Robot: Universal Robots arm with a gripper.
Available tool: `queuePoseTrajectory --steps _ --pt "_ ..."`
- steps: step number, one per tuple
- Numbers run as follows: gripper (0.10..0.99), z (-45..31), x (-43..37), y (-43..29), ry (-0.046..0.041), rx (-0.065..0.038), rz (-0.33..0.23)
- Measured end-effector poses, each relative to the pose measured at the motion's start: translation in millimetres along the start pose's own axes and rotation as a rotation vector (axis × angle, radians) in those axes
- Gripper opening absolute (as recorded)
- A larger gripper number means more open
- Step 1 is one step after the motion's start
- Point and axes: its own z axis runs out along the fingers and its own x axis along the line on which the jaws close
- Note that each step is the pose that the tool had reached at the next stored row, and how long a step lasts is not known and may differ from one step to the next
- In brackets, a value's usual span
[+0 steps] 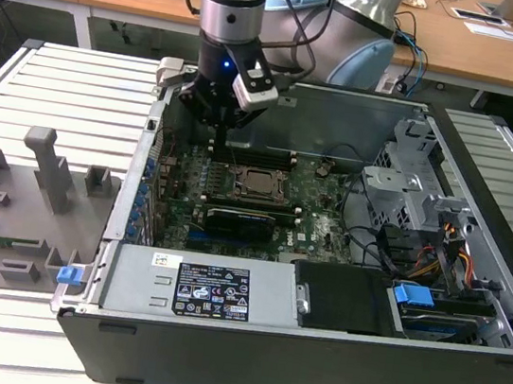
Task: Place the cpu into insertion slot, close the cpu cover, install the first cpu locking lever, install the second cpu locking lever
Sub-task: 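Install the first cpu locking lever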
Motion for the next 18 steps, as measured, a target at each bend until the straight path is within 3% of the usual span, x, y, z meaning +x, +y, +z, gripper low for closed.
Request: queuePoseTrajectory --steps 6,11,18 --pt "0.11 1.5 -0.1 7.3 0.0001 0.0 0.0" --pt "0.11 2.4 -10.6 9.5 0.0001 0.0 0.0" --pt "0.11 5.6 -43.6 9.8 0.0015 0.0 0.0"
